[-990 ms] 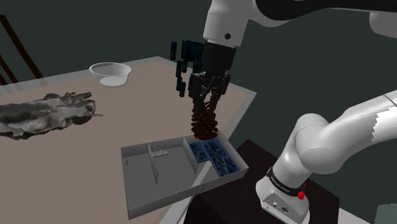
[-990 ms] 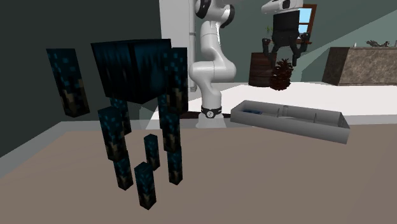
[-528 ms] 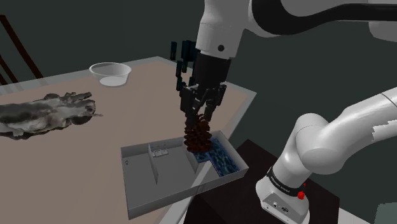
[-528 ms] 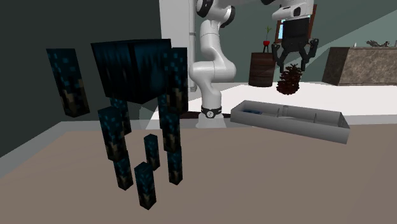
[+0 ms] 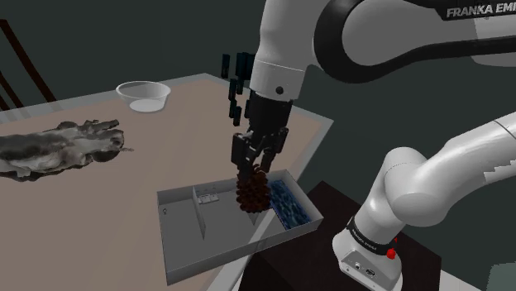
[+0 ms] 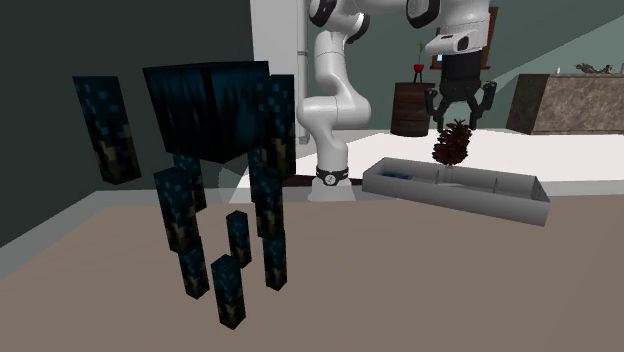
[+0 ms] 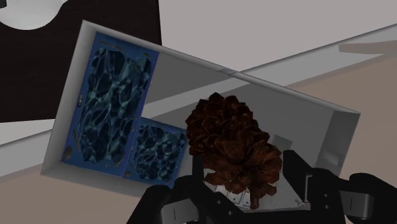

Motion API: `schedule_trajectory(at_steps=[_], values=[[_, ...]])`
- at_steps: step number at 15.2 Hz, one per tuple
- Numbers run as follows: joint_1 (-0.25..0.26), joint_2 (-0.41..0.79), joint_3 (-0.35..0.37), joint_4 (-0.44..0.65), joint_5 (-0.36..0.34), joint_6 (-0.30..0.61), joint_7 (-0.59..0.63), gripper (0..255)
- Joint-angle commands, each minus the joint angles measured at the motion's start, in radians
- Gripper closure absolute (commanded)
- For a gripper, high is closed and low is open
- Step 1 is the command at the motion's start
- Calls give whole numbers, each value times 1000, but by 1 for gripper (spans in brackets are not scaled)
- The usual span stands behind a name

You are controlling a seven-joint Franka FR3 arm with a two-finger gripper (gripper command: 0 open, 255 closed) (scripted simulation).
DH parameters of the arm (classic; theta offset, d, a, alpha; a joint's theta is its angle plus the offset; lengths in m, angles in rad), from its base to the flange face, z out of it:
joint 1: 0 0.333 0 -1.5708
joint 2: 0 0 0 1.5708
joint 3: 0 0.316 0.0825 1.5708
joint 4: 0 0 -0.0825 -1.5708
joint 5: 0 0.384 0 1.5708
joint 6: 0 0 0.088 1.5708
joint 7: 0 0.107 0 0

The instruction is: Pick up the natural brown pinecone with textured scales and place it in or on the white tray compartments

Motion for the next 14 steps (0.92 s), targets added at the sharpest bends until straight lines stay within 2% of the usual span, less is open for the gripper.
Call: schedule_trajectory(at_steps=[1,5,13,14], values=[[2,3,6,-26,6,29,-5,255],[5,16,19,-72,17,88,-13,255],[8,17,17,-72,15,89,-12,255],[10,15,18,-77,17,93,-12,0]])
